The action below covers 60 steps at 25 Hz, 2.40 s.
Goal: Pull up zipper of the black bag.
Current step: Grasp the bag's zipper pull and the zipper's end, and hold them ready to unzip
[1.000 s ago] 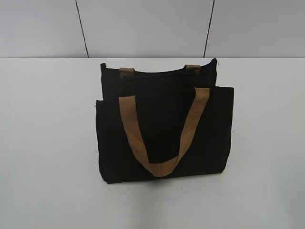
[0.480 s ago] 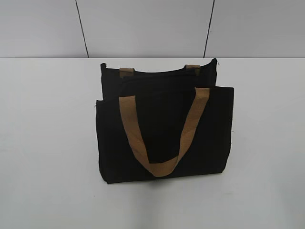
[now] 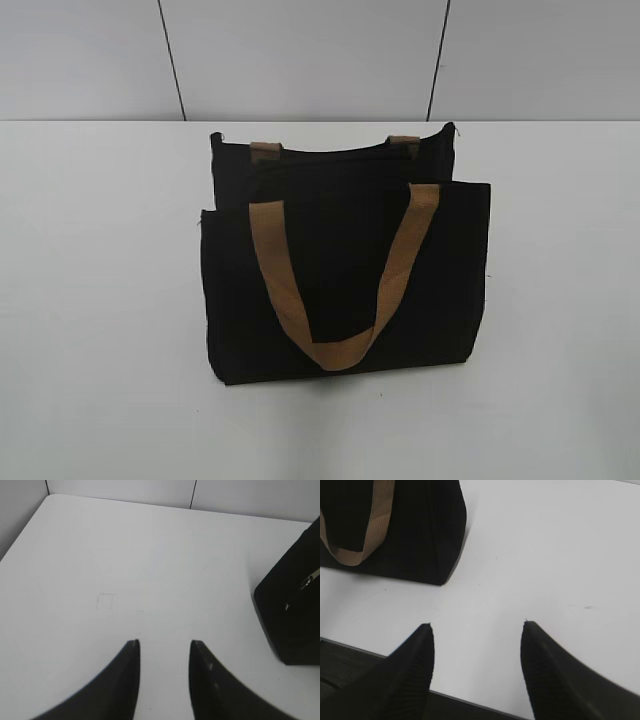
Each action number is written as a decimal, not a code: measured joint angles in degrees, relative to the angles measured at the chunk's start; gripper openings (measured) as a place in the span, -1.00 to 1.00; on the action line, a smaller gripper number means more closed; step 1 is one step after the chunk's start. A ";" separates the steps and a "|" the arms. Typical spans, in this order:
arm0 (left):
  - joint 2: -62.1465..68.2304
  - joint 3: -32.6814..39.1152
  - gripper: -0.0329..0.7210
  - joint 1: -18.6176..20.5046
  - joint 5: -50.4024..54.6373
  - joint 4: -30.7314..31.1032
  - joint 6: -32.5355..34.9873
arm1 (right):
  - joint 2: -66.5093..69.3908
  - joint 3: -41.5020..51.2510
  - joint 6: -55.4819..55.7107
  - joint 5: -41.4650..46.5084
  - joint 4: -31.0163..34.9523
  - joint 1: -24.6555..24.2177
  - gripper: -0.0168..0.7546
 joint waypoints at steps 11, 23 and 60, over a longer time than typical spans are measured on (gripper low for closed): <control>19.58 -2.45 0.34 -0.05 -16.16 -8.47 16.45 | 25.20 -15.13 -3.11 -3.03 0.14 0.00 0.17; 58.23 -5.45 0.28 -0.05 -18.87 -53.77 76.68 | 54.50 -35.68 -16.00 -0.78 10.14 0.00 0.17; 112.91 -14.50 0.12 -5.36 -9.63 -96.53 152.87 | 68.64 -46.70 -24.05 0.44 18.15 0.00 0.17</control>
